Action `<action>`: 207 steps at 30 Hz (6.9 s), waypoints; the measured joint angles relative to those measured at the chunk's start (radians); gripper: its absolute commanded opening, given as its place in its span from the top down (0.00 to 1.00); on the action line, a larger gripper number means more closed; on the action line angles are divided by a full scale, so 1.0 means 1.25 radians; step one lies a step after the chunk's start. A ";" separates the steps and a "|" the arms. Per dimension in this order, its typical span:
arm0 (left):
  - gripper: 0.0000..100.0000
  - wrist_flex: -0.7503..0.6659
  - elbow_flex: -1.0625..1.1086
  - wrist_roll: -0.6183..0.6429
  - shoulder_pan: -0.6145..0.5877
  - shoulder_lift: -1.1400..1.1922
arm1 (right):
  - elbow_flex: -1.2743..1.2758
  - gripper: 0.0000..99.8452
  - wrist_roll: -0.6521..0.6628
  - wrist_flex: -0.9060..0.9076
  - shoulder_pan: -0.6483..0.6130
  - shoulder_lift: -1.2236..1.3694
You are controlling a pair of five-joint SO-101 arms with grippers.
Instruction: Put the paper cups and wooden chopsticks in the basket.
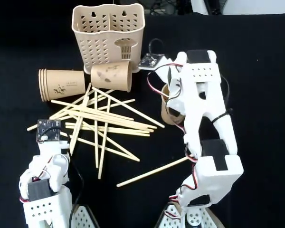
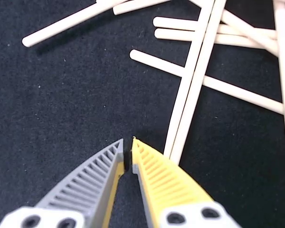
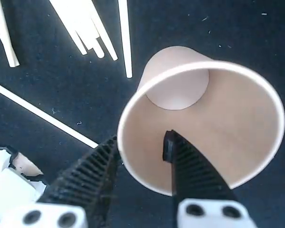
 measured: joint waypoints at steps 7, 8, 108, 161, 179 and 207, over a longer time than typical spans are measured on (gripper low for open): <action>0.95 0.000 0.000 0.000 0.000 0.000 | 0.000 0.85 -0.042 -0.004 -0.017 -0.206; 0.95 0.000 0.000 0.000 0.000 0.000 | 0.000 0.85 -0.052 -0.004 -0.027 -0.249; 0.95 -0.015 0.000 -0.001 0.000 0.000 | 0.168 0.99 0.036 0.052 -0.038 -0.752; 0.95 -0.015 0.000 -0.001 0.000 0.000 | 0.404 0.99 0.454 -0.034 0.072 -0.748; 0.95 -0.015 0.000 -0.001 0.000 0.000 | 0.416 0.76 0.454 -0.034 0.074 -0.743; 0.95 -0.015 0.000 -0.001 0.000 0.000 | 0.399 0.73 -0.042 -0.220 0.025 -0.470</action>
